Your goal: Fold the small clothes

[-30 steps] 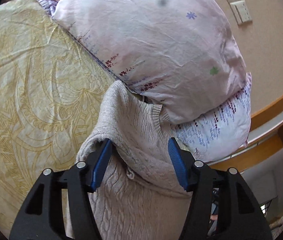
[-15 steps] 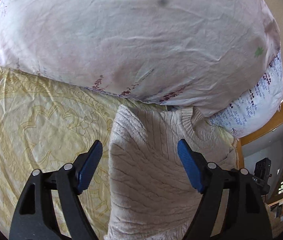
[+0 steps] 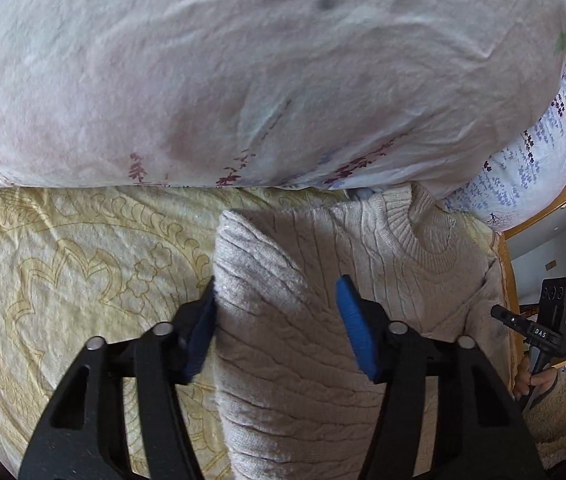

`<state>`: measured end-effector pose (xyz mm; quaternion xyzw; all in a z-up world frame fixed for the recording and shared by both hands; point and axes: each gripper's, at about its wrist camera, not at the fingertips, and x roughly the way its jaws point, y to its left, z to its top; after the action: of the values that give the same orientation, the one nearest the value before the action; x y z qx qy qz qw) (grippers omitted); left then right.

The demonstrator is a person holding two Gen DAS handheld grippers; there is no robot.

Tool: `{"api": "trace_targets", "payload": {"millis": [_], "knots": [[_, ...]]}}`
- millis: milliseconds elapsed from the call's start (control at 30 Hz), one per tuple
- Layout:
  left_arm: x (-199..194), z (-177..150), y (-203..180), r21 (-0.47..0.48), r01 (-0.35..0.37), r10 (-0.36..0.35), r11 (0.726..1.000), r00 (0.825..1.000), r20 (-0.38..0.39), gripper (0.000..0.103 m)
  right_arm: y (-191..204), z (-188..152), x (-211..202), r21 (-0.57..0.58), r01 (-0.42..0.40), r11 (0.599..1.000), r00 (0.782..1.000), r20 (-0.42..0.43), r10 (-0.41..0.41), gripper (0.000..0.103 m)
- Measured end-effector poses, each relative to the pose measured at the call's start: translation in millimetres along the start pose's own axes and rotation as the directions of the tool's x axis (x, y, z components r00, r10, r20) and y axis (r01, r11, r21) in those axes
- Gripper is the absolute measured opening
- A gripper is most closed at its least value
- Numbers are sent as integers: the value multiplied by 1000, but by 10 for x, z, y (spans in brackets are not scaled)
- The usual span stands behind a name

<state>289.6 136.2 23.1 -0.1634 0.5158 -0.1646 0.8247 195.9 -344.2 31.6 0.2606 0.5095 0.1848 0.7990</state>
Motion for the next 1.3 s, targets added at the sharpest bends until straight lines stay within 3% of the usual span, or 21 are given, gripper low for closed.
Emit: {"api": "trace_targets", "payload": {"millis": [33,167,300,367,433,567,600,667,700,900,1100,1133,1167,1200,1300], "knots": [[18,5,3,8,-3,3,1000,1000,-17,20,29,-4,-14,-14,2,1000,1000,9,-2,9],[-28,4,-84,62,-17,16,998,1000,18,11,129,81,-190,-31,13,999,995,96,-10,8],[-278,-5,-29,-4,20,-19,1000,984,175,10,164,225,-423,-7,24,1000,978,205,-22,8],[-278,-37,35,-38,3,5,999,979,202,11,87,236,-346,16,68,998,982,173,-69,8],[-146,-74,92,-55,-39,47,998,987,154,11,-27,183,-182,50,110,993,988,104,-115,8],[-51,-90,132,-121,-57,73,991,988,135,28,-121,117,-28,103,121,987,991,51,-127,10],[-87,-87,156,-134,-55,73,989,989,131,40,-137,123,-56,117,111,987,992,54,-118,15],[-195,-117,155,-134,-47,66,990,988,137,57,-203,122,-138,150,103,983,992,59,-112,39],[-256,-153,133,-125,-45,63,991,988,142,63,-245,114,-164,163,99,982,991,70,-111,42],[-605,-676,-43,-47,23,-16,999,989,147,65,-417,-59,-258,234,-15,972,997,79,-3,42],[-762,-1173,-74,-49,34,-29,998,994,108,66,-216,-108,-152,117,27,993,999,43,-32,43],[-747,-1228,-73,-52,30,-24,998,994,103,66,-197,-118,-159,109,39,993,998,48,-45,38],[-718,-1252,-98,-56,22,-17,998,995,99,66,-185,-109,-150,109,49,993,997,50,-55,19],[-696,-1262,-129,-55,19,-13,998,993,113,66,-189,-95,-143,124,42,991,998,44,-48,11],[-686,-1233,-139,-58,10,-2,998,992,125,65,-157,-45,-241,179,-11,984,997,83,-4,10]]}}
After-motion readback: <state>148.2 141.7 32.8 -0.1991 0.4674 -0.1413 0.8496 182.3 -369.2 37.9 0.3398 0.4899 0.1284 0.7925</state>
